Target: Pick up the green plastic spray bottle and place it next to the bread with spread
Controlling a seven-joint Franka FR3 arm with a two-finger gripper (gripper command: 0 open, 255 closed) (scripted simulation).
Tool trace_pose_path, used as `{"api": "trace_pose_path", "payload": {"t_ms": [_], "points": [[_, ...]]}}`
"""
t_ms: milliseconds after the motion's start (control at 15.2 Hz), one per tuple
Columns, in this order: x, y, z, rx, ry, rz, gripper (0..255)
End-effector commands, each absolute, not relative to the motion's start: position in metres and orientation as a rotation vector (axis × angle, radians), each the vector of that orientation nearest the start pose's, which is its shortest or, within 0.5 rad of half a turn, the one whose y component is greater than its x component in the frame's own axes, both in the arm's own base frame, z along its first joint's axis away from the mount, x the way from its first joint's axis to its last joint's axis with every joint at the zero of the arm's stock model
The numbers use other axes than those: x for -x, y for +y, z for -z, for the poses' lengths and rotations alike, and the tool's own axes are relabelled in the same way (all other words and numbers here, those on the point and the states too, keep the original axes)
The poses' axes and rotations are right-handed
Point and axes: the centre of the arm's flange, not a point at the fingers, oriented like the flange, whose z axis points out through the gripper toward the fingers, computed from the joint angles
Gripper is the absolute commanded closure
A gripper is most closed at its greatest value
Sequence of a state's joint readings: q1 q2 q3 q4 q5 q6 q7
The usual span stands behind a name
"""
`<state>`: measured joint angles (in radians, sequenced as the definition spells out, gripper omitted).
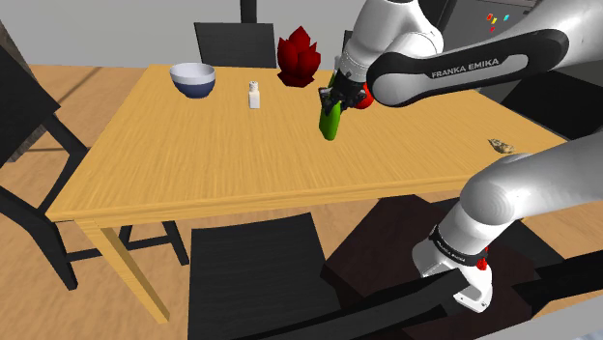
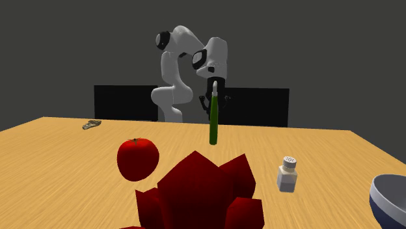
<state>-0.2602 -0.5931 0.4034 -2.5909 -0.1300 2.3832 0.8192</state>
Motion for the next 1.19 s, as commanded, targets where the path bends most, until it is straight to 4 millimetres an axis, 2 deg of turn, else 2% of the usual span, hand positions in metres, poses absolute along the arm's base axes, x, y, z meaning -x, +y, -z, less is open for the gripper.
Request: {"api": "trace_pose_path", "payload": {"t_ms": [0,1122], "points": [[-0.399,0.063,-0.482,3.051,0.979,0.725,255],[-0.399,0.063,-0.572,3.051,0.979,0.725,255]]}}
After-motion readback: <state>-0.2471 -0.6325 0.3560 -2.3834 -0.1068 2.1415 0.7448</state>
